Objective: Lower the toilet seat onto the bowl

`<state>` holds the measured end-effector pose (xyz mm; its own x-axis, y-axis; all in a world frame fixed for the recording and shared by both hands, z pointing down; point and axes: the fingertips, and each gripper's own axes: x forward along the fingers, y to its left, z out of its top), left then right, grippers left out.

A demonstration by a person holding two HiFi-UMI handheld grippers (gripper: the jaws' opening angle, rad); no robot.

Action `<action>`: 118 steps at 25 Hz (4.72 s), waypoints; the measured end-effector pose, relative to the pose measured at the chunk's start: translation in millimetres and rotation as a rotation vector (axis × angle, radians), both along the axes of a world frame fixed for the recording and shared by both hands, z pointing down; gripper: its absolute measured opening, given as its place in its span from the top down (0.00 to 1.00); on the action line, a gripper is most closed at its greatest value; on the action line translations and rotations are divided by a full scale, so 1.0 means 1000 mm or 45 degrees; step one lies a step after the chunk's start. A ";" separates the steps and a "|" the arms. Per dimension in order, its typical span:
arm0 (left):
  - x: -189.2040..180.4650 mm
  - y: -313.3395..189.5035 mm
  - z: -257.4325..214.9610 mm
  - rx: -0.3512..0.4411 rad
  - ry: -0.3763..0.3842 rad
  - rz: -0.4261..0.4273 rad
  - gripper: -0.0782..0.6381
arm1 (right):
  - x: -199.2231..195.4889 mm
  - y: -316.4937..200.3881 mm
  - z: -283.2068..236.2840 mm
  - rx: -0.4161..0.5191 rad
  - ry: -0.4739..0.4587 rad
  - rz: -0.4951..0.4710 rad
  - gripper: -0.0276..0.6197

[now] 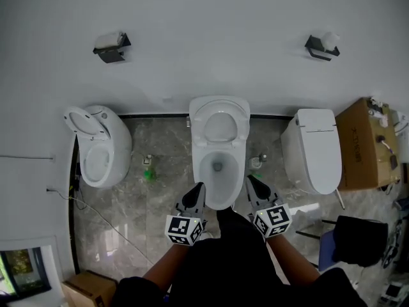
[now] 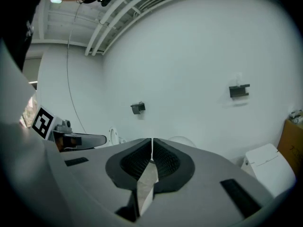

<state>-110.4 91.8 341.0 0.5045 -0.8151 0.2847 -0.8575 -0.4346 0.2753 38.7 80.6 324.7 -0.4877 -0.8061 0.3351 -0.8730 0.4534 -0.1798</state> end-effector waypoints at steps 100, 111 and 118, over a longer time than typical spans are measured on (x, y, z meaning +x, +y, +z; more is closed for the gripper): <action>0.060 -0.381 0.220 -0.296 -0.526 0.101 0.67 | 0.018 -0.363 0.237 -0.204 0.372 -0.369 0.78; 0.059 -0.330 0.211 -0.324 -0.520 0.135 0.67 | 0.016 -0.315 0.229 -0.232 0.382 -0.389 0.77; 0.055 -0.303 0.208 -0.321 -0.450 0.099 0.66 | 0.012 -0.289 0.226 -0.241 0.421 -0.403 0.77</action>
